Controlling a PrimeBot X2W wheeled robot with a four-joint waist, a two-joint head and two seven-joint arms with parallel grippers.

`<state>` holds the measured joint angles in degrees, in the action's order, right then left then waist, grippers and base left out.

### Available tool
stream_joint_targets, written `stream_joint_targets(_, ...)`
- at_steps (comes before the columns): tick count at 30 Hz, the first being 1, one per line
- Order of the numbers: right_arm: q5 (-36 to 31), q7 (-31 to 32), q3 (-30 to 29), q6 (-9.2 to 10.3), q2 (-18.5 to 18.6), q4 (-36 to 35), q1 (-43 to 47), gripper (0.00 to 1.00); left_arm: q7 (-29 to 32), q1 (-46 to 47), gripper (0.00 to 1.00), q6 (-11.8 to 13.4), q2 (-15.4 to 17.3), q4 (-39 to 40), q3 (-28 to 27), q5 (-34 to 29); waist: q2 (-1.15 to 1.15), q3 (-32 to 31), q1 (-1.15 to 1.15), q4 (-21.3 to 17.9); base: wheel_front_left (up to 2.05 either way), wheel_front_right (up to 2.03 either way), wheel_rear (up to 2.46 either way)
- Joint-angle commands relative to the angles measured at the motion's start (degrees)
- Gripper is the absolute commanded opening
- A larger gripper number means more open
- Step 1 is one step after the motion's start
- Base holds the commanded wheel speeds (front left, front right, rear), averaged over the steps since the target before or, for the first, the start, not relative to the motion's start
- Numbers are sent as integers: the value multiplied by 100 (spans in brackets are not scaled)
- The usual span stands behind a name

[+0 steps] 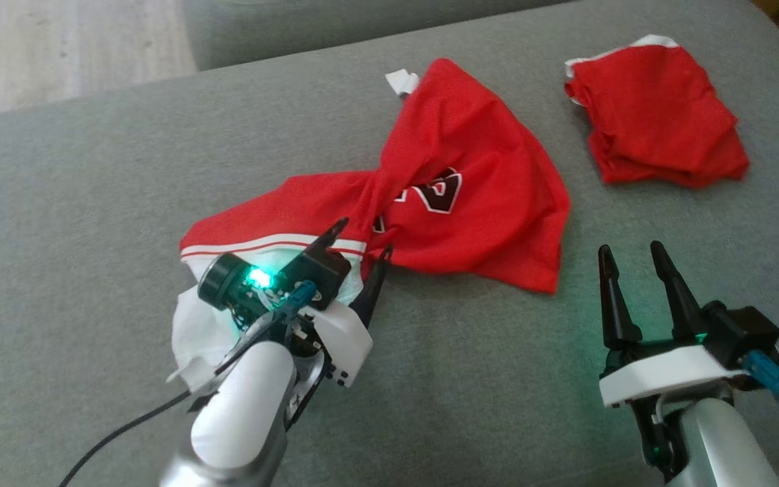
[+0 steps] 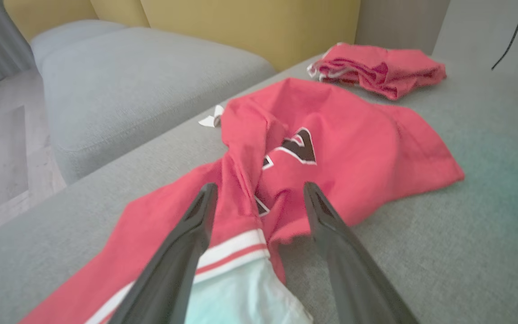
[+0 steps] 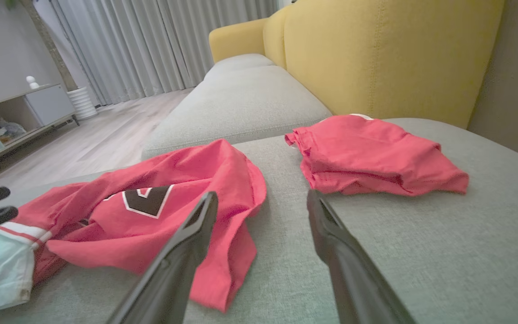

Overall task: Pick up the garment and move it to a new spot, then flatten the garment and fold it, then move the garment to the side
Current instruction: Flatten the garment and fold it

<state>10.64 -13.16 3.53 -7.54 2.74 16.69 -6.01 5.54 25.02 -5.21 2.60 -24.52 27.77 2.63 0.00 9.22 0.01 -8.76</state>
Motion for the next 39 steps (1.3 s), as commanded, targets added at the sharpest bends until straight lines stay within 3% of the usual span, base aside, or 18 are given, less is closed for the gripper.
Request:
stream_joint_targets(1, 65, -93, 161, 5, 14, -110, -247, 100, 154, 312, 100, 81, 32, 23, -79, -84, 0, 91, -1, -164, 0, 0, 0)
stream_joint_targets(16, 205, -175, 327, 5, 14, 110, -300, 100, 413, 642, 100, 583, 279, -702, -83, -317, 0, 132, -1, -472, 0, 0, 0)
stream_joint_targets(17, 209, -177, 331, 5, 14, 121, -295, 100, 434, 656, 85, 596, 300, -736, -81, -324, 0, 124, -1, -473, 0, 0, 0)
stream_joint_targets(19, 212, -179, 336, 5, 14, 140, -283, 100, 436, 683, 0, 610, 331, -764, -79, -324, 0, 104, -1, -466, 0, 0, 0)
stream_joint_targets(23, 212, -182, 315, 5, 14, 165, -275, 100, 416, 753, 0, 558, 381, -703, -71, -279, 0, 61, -1, -420, 0, 0, 0)
stream_joint_targets(28, 232, -183, 323, 5, 14, 197, -270, 100, 702, 1139, 0, 193, 680, -446, 11, -280, 0, 33, -1, -332, 0, 0, 0)
stream_joint_targets(33, 318, -183, 406, 5, 14, 217, -319, 100, 1141, 1771, 0, -124, 1108, -233, 182, -271, 0, 104, -1, -343, 0, 0, 0)
stream_joint_targets(39, 466, -184, 580, 5, 14, 227, -466, 100, 1585, 2696, 0, -222, 1868, -246, 866, -9, 0, 301, -1, -504, 0, 0, 0)
